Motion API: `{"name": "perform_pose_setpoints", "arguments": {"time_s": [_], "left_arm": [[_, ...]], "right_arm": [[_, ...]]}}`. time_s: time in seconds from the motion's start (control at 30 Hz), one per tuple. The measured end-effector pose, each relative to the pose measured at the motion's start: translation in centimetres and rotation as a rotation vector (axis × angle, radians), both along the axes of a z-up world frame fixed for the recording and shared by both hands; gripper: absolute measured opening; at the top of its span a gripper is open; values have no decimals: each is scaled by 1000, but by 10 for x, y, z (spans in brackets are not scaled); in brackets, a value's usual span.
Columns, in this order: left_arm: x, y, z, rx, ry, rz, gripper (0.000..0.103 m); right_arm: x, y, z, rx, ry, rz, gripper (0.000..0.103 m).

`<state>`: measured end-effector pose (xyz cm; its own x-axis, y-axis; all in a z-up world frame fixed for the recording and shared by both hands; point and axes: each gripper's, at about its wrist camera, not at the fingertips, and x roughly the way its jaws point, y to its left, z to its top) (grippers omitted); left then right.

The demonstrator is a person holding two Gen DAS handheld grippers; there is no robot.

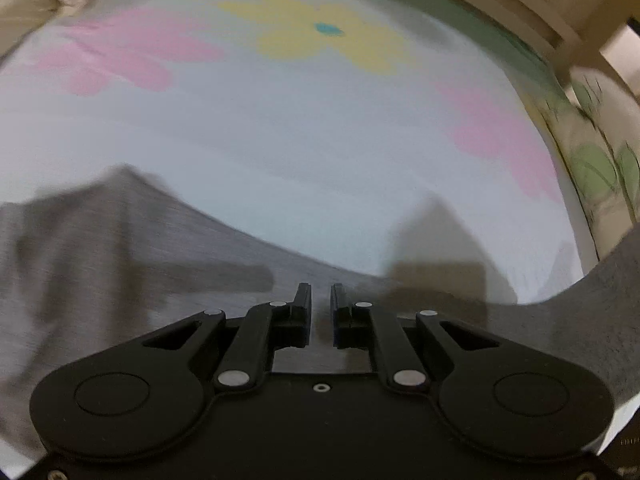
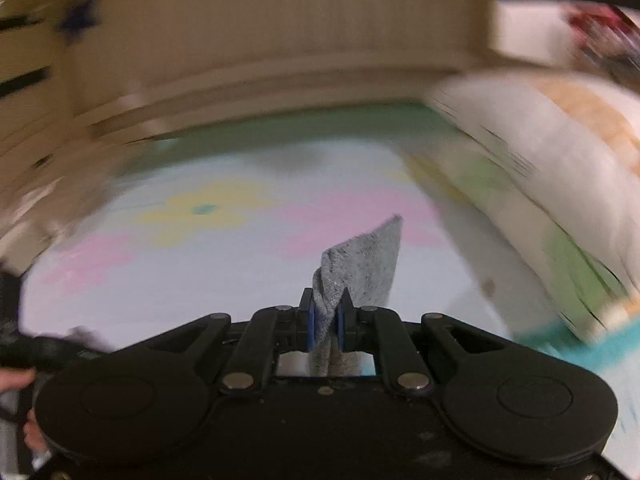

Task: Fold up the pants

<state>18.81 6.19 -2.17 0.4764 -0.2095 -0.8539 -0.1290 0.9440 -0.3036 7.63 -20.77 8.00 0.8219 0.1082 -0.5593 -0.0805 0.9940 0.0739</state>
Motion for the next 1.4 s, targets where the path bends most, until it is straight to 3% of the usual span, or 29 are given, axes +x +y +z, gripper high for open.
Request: {"name": "perform_pose_setpoints", "arguments": {"time_s": [0.17,0.3,0.37,0.5,0.57,0.67,0.8,0.93,1.1,1.2,1.27,1.4], "left_arm": [[-20,67,19,17,-66,93,14],[-31,107,23,91,-104,182,14],[-33,121,17,103,-80,203,14],[-30,134,2,32,-16,201,14],[-32,144,2,24,-12,166,14],[-34,139,1,45,-19,108,14],[-37,116,-2,25,-20,43,14],[-46,73,-6,52,-15,-84,15],[-66,29,-30,101,65,-232,15],[-84,24,-52,111,142,-251,17],[-97,25,-51,127,88,-252,22],[-105,27,-40,146,61,-251,23]], "right_arm": [[-7,128,-11,-81,-5,241,11],[-19,226,-70,-213,65,421,11],[-29,264,-111,-286,149,506,12],[-37,291,-153,-266,323,620,27],[-37,285,-146,-216,323,644,28],[-30,256,-122,-36,350,662,30],[-16,203,-97,123,350,567,31],[7,144,-101,162,358,351,31],[29,85,-136,147,503,103,31],[28,70,-155,122,590,50,27],[23,66,-160,135,609,54,26],[19,81,-154,78,624,85,31]]}}
